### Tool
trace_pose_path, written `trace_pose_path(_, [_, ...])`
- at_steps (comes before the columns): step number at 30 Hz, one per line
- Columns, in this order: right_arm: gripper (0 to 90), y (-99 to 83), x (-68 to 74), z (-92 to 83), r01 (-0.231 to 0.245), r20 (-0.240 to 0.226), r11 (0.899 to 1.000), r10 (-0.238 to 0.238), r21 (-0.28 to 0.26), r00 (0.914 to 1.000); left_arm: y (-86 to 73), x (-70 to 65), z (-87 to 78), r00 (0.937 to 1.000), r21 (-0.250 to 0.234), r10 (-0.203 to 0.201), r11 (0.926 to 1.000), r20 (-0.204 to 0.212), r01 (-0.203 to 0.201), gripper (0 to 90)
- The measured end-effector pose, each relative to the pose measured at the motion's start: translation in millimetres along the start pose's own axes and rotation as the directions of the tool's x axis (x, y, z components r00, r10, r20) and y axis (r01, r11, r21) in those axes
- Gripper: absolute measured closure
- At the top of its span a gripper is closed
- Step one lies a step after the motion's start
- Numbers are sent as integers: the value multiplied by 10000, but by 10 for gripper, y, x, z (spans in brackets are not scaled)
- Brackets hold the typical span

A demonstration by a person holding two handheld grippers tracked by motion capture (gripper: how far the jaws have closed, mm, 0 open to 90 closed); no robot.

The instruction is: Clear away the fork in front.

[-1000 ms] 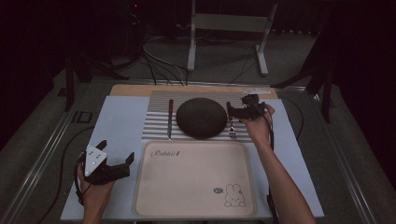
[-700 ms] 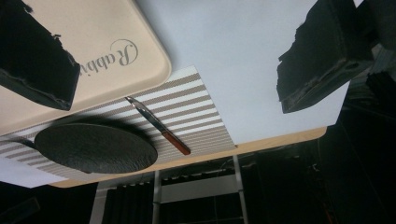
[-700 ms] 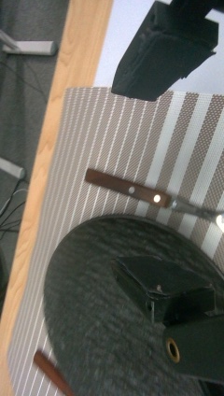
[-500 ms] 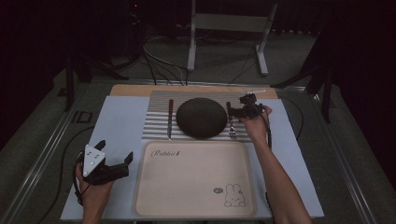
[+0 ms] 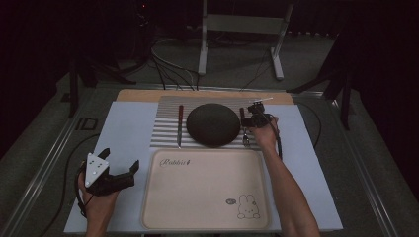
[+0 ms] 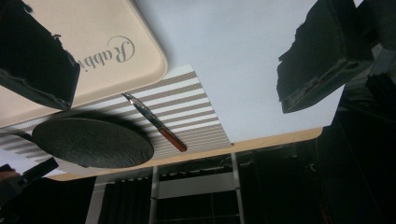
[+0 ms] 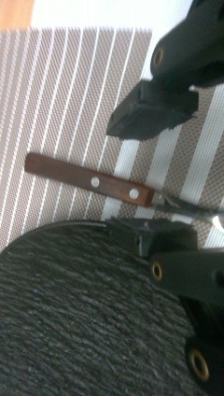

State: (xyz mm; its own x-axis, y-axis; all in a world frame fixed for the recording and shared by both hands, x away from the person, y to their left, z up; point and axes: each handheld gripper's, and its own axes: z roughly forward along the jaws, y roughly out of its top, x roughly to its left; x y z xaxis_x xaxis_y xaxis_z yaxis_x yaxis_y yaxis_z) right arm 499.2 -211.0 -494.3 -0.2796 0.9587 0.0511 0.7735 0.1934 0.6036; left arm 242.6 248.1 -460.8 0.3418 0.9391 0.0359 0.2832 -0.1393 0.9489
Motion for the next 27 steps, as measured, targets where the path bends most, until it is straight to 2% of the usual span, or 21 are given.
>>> trace_pose_path(4, [631,19,19,69,-190,-91,9996,192,220,9998,0,11,-4,10000,-12,-38,10000,-21,38,0])
trace_pose_path(5, [631,19,19,69,-190,-91,9996,192,220,9998,0,11,-4,10000,-12,-38,10000,-21,38,0])
trace_pose_path(6, [698,22,33,108,-269,70,9987,266,429,9996,0,13,-4,10000,-10,-49,10000,-30,49,0])
trace_pose_path(11, [774,-4,28,151,-248,-11,9962,250,832,9997,-1,13,2,10000,-2,-40,10000,-19,40,0])
trace_pose_path(15, [778,-16,14,111,82,82,9930,-92,1181,9999,-1,6,6,10000,5,-7,10000,-16,7,0])
trace_pose_path(19, [777,-30,-14,73,163,0,9886,-165,1500,9999,-1,-2,10,10000,43,36,10000,-13,-36,0])
trace_pose_path(23, [765,-35,-28,69,71,-98,9877,-57,1564,9999,-4,-14,17,10000,94,66,9999,-6,-66,0])
trace_pose_path(25, [726,-34,-3,80,1,-22,9885,3,1511,10000,-6,-17,22,10000,119,56,9999,-10,-56,0])
trace_pose_path(27, [726,-31,28,85,155,143,9881,-179,1529,9997,-6,-16,23,10000,120,59,9999,-14,-59,0])
